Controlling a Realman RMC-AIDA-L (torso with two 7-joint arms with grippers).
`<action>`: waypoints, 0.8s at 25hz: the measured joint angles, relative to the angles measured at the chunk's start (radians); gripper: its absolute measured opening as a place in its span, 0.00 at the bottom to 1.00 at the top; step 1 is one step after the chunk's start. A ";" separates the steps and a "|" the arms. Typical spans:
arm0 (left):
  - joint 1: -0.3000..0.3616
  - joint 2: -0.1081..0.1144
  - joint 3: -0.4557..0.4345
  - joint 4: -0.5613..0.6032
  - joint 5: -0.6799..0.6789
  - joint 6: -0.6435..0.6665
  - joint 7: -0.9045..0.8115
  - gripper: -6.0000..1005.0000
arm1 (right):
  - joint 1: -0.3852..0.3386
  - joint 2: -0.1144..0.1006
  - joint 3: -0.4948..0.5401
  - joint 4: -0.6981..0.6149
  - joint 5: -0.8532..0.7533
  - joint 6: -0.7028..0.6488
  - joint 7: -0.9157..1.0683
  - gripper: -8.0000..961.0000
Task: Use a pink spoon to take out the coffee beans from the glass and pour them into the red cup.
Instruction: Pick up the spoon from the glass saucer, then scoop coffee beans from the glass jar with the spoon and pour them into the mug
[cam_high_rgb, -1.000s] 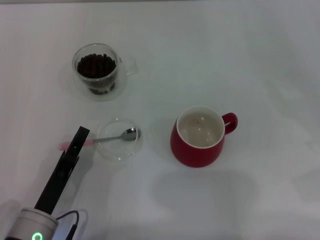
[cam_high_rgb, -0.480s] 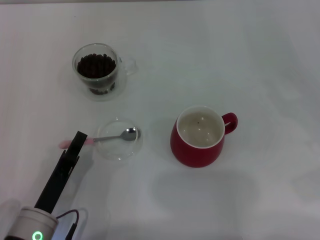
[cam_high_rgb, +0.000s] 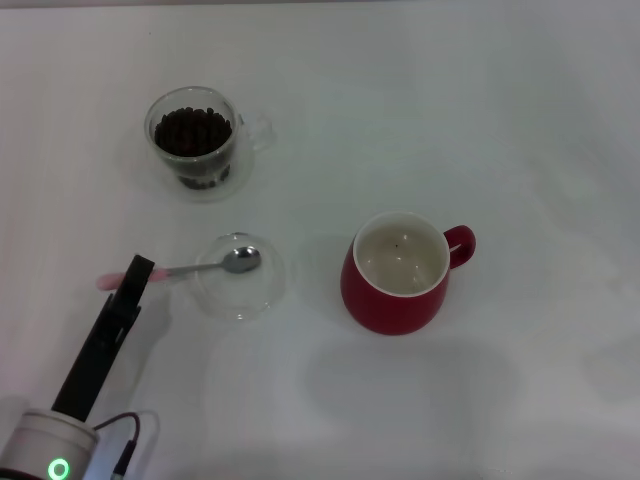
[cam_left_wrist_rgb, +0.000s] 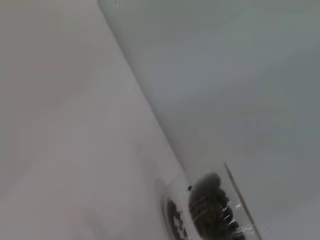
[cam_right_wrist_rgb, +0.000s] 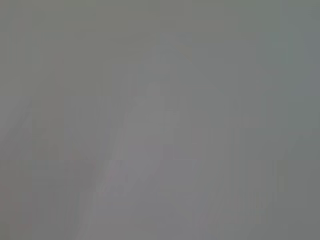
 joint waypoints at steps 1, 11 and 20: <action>0.001 0.001 0.003 0.005 0.001 0.009 0.000 0.13 | -0.001 0.002 0.008 -0.002 0.000 -0.001 0.000 0.65; 0.039 0.013 0.080 0.104 0.002 0.212 -0.029 0.13 | -0.006 0.069 0.074 -0.033 0.002 -0.002 -0.131 0.65; 0.084 0.021 0.102 0.519 0.005 0.320 -0.349 0.13 | -0.006 0.141 0.107 -0.098 0.000 0.004 -0.182 0.65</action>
